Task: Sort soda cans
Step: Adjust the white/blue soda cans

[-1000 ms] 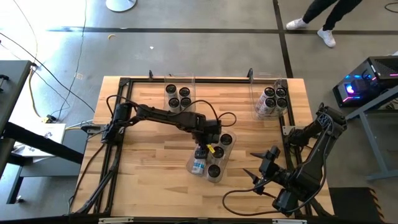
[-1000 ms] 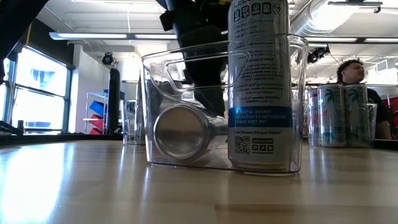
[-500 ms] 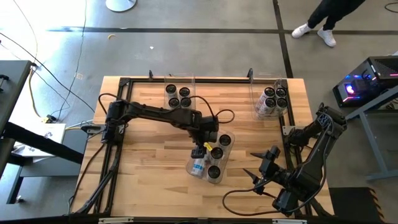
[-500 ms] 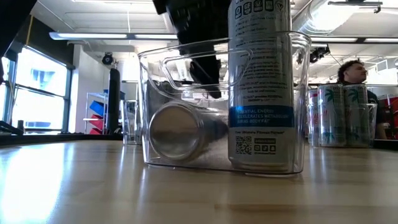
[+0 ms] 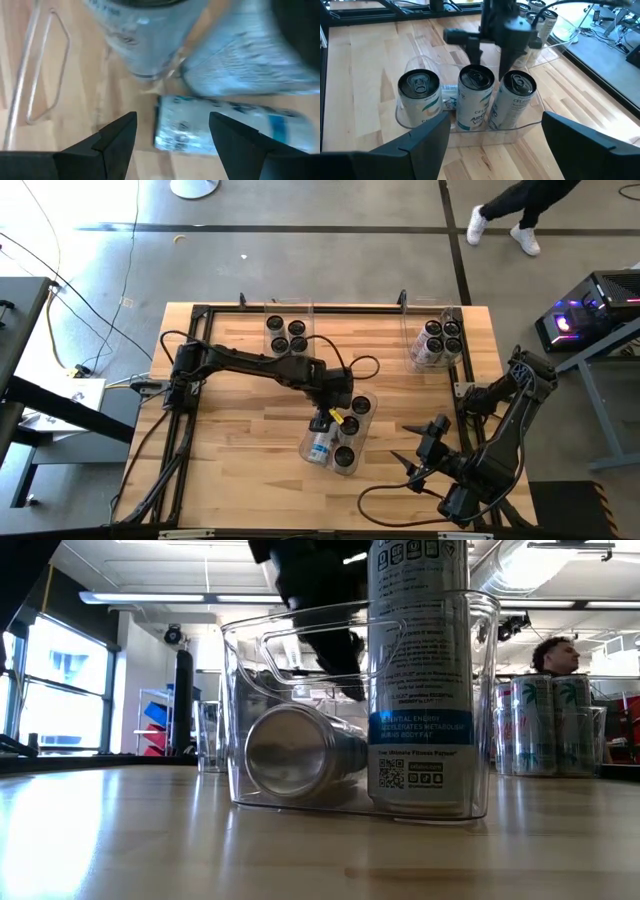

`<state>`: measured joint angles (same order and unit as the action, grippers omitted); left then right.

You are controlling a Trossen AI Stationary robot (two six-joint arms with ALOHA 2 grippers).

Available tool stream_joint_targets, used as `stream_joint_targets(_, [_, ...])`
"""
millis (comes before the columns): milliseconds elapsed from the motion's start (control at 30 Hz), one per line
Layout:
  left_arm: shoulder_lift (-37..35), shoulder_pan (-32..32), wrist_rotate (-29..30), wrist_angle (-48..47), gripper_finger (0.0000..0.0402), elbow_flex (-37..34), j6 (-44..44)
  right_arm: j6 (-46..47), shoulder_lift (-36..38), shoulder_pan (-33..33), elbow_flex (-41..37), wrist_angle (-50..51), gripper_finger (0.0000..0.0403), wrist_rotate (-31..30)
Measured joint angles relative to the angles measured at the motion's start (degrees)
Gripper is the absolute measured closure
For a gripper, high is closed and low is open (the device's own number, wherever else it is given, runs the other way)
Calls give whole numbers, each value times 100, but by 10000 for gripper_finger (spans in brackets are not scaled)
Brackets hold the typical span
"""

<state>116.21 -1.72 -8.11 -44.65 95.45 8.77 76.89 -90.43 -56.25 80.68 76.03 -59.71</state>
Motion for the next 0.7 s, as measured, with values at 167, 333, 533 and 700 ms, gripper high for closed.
stream_joint_targets(167, [270, 34, -2, 37, 158, 1, 48, 1, 0, 0, 0, 19, 93, 7])
stream_joint_targets(333, [562, 109, -179, 57, 158, 22, 35, 17, 2, 0, 0, 2, 93, -8])
stream_joint_targets(533, [633, 218, -885, -16, 158, 32, -36, 16, 2, 0, 0, 5, 93, -10])
stream_joint_targets(700, [620, 311, -1282, -44, 158, 21, -64, 16, 2, 0, 0, 15, 93, -13])
